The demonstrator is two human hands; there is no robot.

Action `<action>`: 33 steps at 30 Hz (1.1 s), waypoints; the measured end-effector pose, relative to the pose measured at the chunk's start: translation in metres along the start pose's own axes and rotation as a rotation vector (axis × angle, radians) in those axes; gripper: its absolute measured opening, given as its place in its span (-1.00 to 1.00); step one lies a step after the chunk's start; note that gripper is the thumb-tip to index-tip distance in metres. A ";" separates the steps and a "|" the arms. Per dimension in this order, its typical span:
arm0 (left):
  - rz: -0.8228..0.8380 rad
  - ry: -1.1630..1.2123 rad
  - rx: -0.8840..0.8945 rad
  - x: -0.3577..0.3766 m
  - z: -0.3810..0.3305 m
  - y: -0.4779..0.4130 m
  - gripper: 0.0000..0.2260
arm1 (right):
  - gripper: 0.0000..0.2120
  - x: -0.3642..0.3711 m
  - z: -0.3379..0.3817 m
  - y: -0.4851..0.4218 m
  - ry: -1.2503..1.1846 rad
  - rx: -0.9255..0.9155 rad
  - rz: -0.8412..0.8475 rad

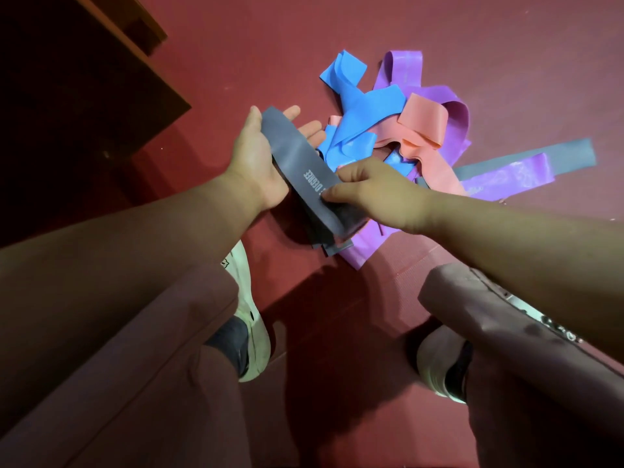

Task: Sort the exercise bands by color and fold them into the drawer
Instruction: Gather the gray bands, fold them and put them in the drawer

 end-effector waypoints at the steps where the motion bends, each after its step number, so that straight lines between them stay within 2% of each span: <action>1: 0.004 -0.012 -0.004 0.000 0.000 0.000 -0.44 | -0.67 0.005 -0.002 0.001 -0.029 0.026 0.016; 3: 0.010 -0.022 -0.013 0.000 0.001 0.000 -0.44 | -0.67 0.013 -0.007 0.003 -0.082 0.085 0.059; 6: 0.009 -0.019 -0.028 0.001 0.003 0.002 -0.45 | -0.79 0.020 -0.019 0.005 -0.159 0.165 0.128; 8: 0.013 -0.009 -0.036 0.002 0.003 0.003 -0.46 | -0.76 0.024 -0.028 0.005 -0.188 0.220 0.148; 10: 0.022 0.008 -0.043 0.003 0.002 0.005 -0.46 | -0.77 0.025 -0.034 0.008 -0.153 0.239 0.162; 13: 0.038 0.029 -0.049 0.004 0.001 0.006 -0.46 | -0.89 0.024 -0.042 0.011 -0.101 0.272 0.202; 17: 0.047 0.032 -0.059 0.005 0.003 0.007 -0.46 | -0.71 0.017 -0.050 0.010 -0.040 0.334 0.142; 26: 0.064 0.031 -0.072 0.011 0.001 0.011 -0.48 | -0.78 0.020 -0.053 0.013 -0.066 0.334 0.163; 28: 0.078 0.030 -0.090 0.012 0.003 0.013 -0.49 | -0.80 0.018 -0.054 0.011 -0.068 0.334 0.133; 31: 0.082 0.003 -0.110 0.012 0.005 0.014 -0.49 | -0.88 0.004 -0.051 0.007 -0.022 0.288 0.002; 33: 0.090 -0.036 -0.115 0.014 0.006 0.014 -0.50 | -0.82 -0.008 -0.050 0.003 0.080 0.252 -0.123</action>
Point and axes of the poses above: each hand's wrist, its own y-axis away from the middle knuckle, its own x-axis out of the palm, z = x × y, the point moved 8 cm from there along -y, towards the middle knuckle, and after that the axes turned 2 degrees about x, right-handed, at the moved point
